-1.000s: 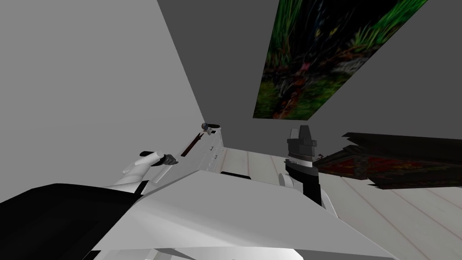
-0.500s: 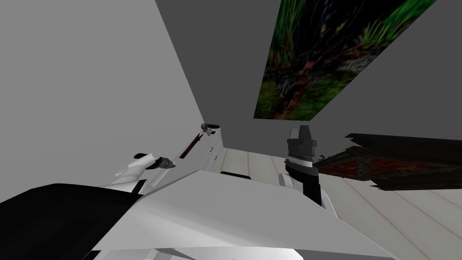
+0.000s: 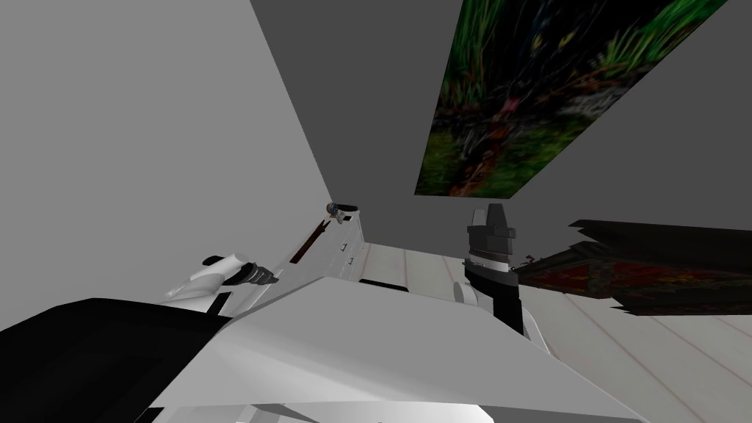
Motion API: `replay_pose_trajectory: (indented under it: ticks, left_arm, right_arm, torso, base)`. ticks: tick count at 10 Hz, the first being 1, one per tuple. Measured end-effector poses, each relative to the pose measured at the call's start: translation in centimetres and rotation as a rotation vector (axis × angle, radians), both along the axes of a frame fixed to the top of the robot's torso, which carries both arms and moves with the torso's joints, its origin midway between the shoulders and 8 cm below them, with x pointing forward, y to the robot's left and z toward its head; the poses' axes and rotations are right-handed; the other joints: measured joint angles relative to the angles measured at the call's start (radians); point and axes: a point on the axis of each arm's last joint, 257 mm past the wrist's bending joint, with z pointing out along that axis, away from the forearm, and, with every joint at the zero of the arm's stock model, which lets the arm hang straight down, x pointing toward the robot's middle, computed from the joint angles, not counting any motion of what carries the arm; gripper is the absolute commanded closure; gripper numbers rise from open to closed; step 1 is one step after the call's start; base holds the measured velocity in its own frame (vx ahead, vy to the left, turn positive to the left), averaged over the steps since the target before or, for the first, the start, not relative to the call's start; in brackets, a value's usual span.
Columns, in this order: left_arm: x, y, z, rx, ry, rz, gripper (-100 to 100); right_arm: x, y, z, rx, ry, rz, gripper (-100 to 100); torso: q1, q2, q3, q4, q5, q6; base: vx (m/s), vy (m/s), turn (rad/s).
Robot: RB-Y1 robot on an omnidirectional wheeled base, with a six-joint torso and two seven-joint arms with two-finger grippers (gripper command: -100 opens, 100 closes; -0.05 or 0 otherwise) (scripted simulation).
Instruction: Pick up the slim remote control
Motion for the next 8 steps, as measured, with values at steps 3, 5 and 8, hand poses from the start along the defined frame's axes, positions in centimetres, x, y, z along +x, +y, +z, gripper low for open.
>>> replay_pose_trajectory:
  ticks: [3, 5, 8]
  left_arm:
    - [-2.8, -0.2, -0.1, -0.049, 0.039, 0.055, -100]
    - [-5.1, -1.1, -0.8, -0.097, 0.075, 0.101, -100]
    - [-6.9, -2.4, -1.3, -0.142, 0.104, 0.145, -100]
  right_arm:
    - [0.0, 0.0, 0.0, 0.000, 0.000, 0.000, 0]
    - [0.0, 0.0, 0.0, 0.000, 0.000, 0.000, 0]
    - [0.0, 0.0, 0.0, 0.000, 0.000, 0.000, 0]
  torso:
    - [0.001, 0.003, 0.002, 0.001, 0.000, 0.000]
    - [0.002, 0.001, 0.001, 0.000, 0.001, 0.000]
    - [0.002, 0.003, 0.002, 0.001, 0.000, 0.000]
  base:
    - [0.058, 0.058, -0.001]
    - [0.043, 0.042, -0.005]
    - [0.037, 0.072, 0.001]
